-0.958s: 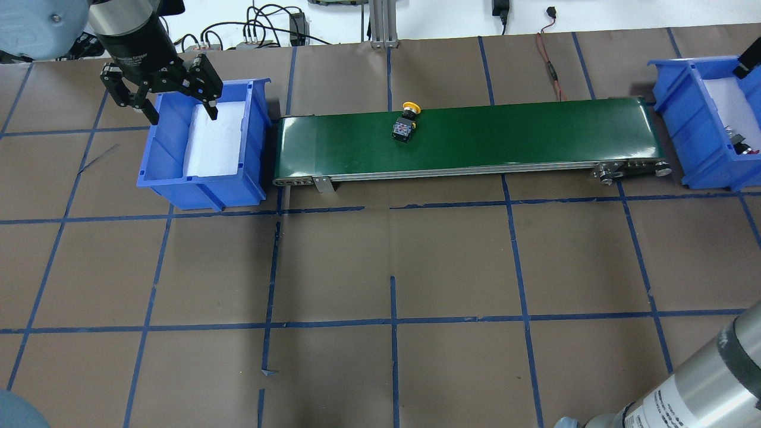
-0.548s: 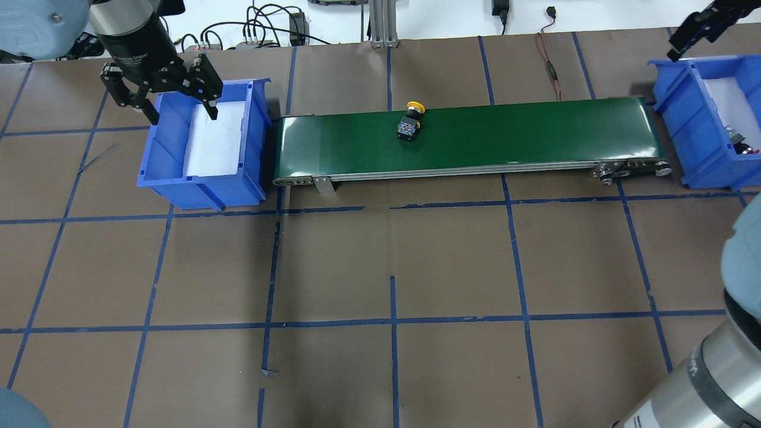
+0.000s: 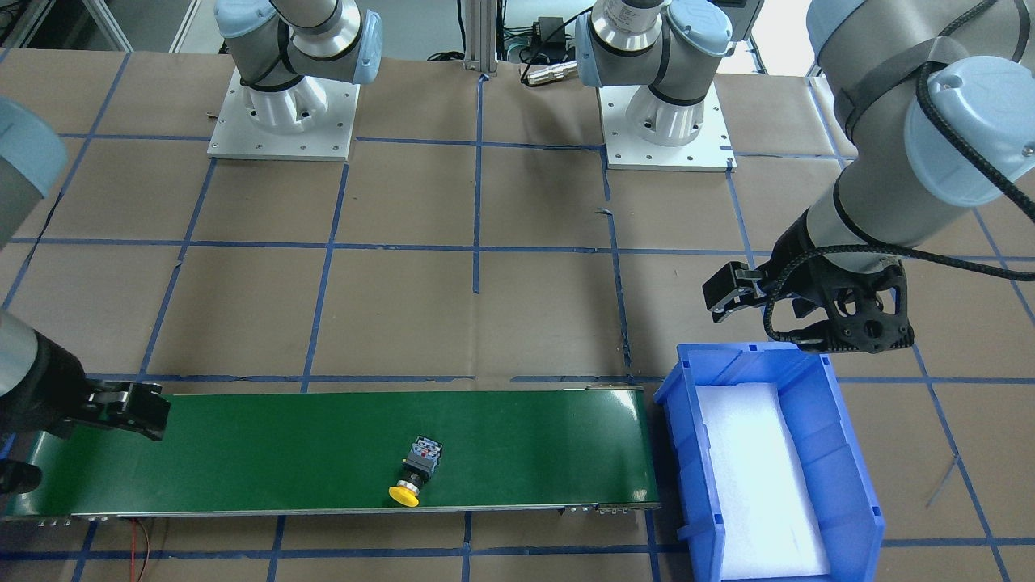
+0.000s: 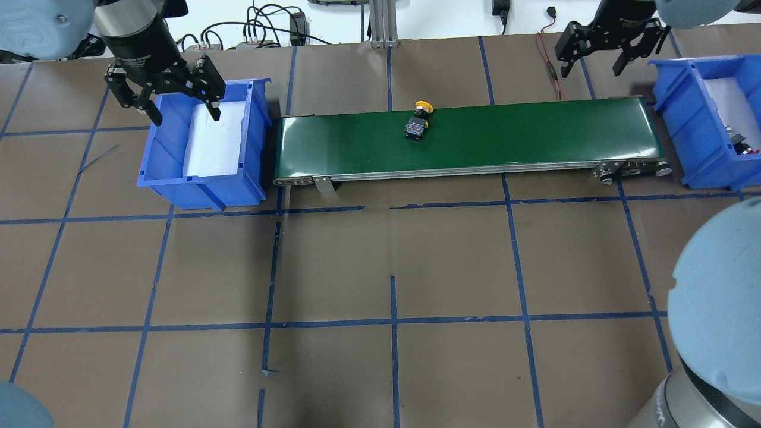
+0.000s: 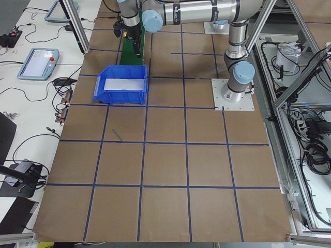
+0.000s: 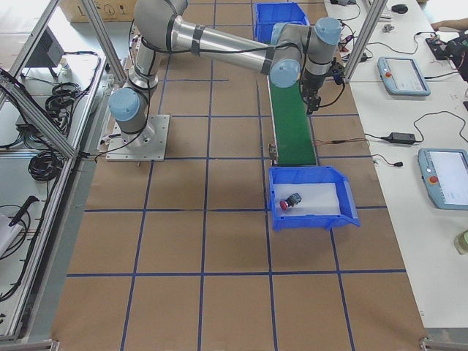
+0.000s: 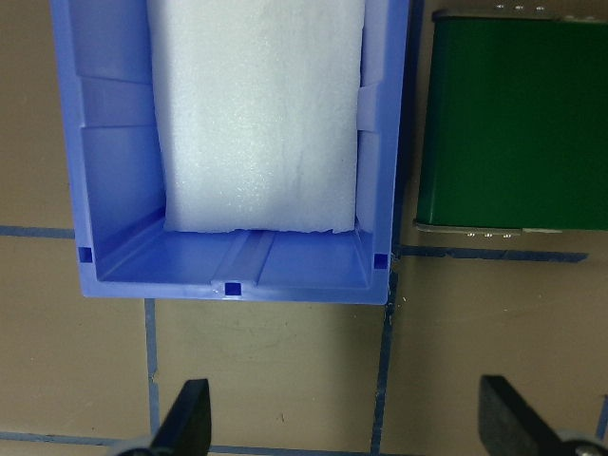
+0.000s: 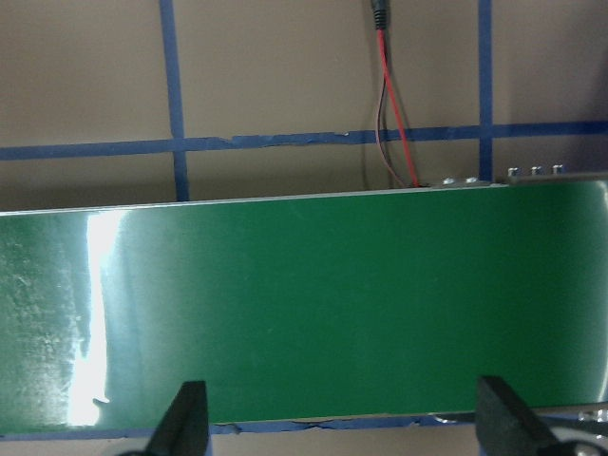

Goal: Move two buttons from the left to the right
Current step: 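Move the right gripper over the yellow button on the belt and grasp it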

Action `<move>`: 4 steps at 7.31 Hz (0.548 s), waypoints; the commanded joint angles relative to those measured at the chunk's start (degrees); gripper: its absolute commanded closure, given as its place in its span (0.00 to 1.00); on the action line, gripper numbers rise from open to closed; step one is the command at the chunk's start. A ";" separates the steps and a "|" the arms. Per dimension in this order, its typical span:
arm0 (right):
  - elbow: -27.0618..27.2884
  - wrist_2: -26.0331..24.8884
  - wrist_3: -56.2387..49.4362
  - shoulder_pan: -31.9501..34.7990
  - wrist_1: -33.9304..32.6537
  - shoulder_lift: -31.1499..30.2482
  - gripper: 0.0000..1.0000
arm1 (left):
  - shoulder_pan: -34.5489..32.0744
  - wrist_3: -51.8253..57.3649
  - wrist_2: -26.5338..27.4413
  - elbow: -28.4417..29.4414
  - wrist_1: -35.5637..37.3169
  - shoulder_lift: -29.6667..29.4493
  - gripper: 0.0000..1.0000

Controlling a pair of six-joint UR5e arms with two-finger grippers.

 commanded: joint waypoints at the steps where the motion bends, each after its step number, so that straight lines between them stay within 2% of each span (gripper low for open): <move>1: 1.24 0.08 5.49 4.98 -0.87 -0.73 0.02 | -0.12 -0.10 0.09 0.31 0.06 0.05 0.00; 4: 4.73 -0.36 9.89 9.46 -10.85 -0.20 0.02 | -0.21 -0.19 0.45 1.28 0.15 1.36 0.00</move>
